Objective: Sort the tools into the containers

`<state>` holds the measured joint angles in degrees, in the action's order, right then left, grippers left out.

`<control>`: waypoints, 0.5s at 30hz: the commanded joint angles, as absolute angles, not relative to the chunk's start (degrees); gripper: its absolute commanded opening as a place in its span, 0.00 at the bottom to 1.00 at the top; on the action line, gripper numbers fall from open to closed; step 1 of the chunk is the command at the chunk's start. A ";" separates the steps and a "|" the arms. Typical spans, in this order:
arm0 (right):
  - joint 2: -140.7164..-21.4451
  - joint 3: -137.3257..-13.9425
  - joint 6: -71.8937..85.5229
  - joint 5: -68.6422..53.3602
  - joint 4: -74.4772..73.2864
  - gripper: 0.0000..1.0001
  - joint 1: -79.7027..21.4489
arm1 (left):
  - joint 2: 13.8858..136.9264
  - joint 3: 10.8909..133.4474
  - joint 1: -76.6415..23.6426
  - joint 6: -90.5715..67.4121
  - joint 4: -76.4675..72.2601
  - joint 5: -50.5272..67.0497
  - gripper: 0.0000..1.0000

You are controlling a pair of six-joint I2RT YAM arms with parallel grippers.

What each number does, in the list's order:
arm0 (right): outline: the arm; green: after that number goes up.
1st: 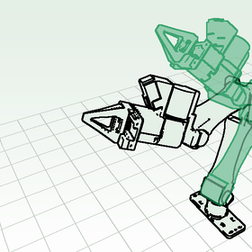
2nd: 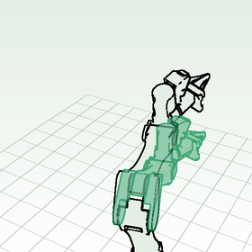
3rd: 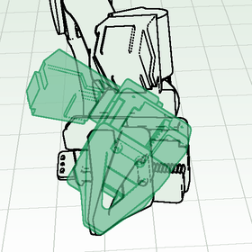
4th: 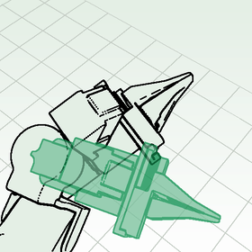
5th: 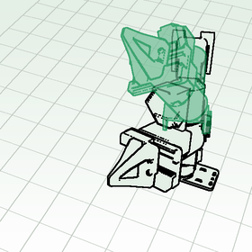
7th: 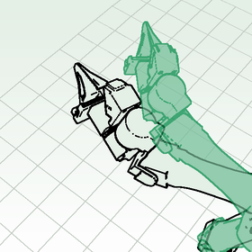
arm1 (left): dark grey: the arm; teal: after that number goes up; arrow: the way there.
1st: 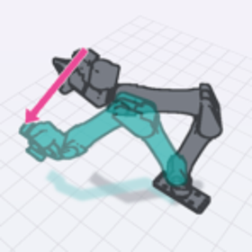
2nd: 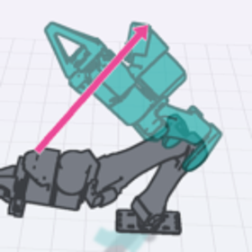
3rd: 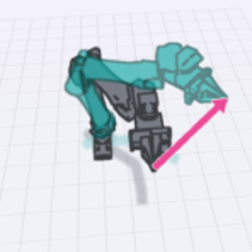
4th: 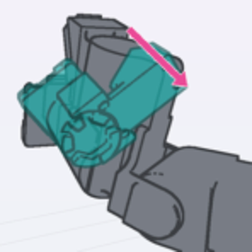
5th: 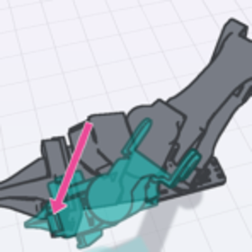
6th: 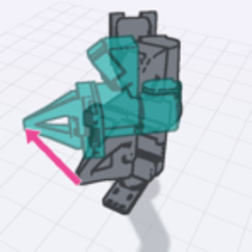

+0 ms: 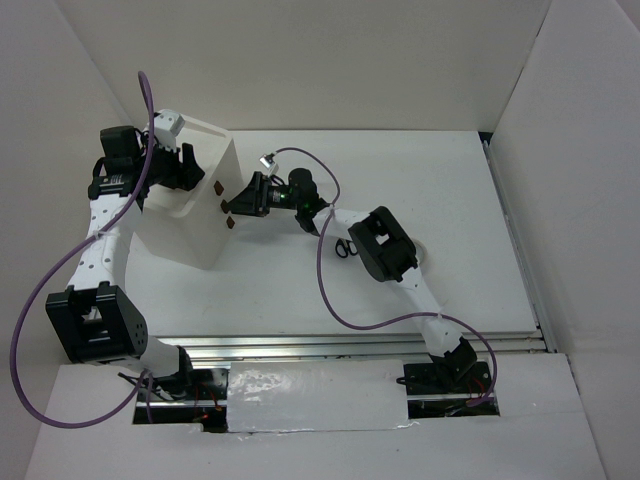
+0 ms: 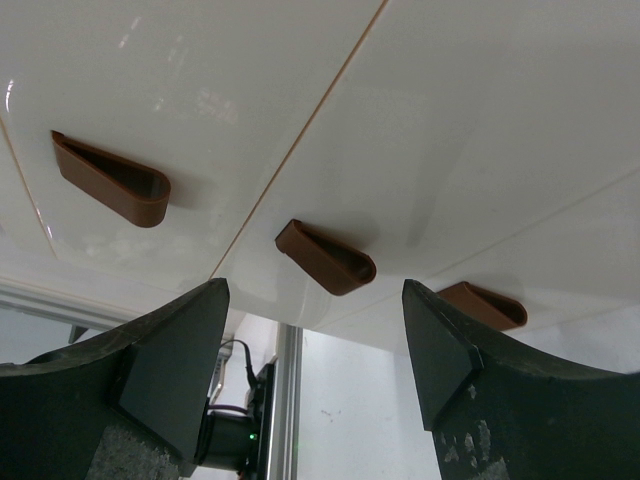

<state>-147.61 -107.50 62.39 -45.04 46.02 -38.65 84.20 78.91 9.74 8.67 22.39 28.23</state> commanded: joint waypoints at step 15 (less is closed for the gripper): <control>-149.42 -112.77 63.90 -43.60 50.19 0.61 -40.69 | 86.31 73.30 9.23 5.10 35.16 31.99 0.70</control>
